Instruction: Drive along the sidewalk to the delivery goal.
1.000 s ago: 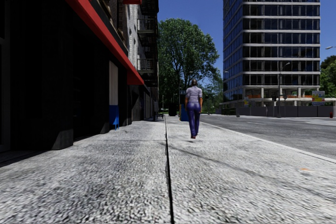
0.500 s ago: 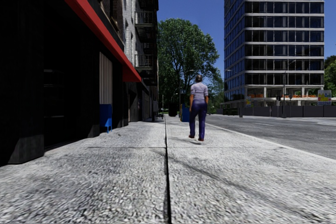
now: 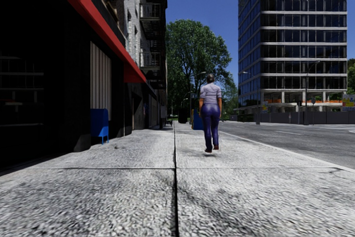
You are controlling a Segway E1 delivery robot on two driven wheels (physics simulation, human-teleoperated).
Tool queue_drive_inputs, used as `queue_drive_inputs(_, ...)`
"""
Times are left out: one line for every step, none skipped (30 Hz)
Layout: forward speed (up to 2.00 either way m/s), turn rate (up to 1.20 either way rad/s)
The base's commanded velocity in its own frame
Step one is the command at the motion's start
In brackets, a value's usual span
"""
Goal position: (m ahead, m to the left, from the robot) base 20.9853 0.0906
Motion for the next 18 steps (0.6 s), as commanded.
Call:
queue_drive_inputs(2.0, 0.0)
queue_drive_inputs(2.0, 0.0)
queue_drive_inputs(2.0, 0.0)
queue_drive_inputs(2.0, 0.0)
queue_drive_inputs(2.0, 0.0)
queue_drive_inputs(2.0, 0.0)
queue_drive_inputs(2.0, 0.0)
queue_drive_inputs(2.0, 0.0)
queue_drive_inputs(2.0, 0.0)
queue_drive_inputs(2.0, 0.08)
queue_drive_inputs(2.0, 0.13)
queue_drive_inputs(2.0, 0.13)
queue_drive_inputs(2.0, 0.17)
queue_drive_inputs(2.0, 0.19)
queue_drive_inputs(2.0, 0.21)
queue_drive_inputs(2.0, 0.21)
queue_drive_inputs(2.0, 0.21)
queue_drive_inputs(2.0, 0.22)
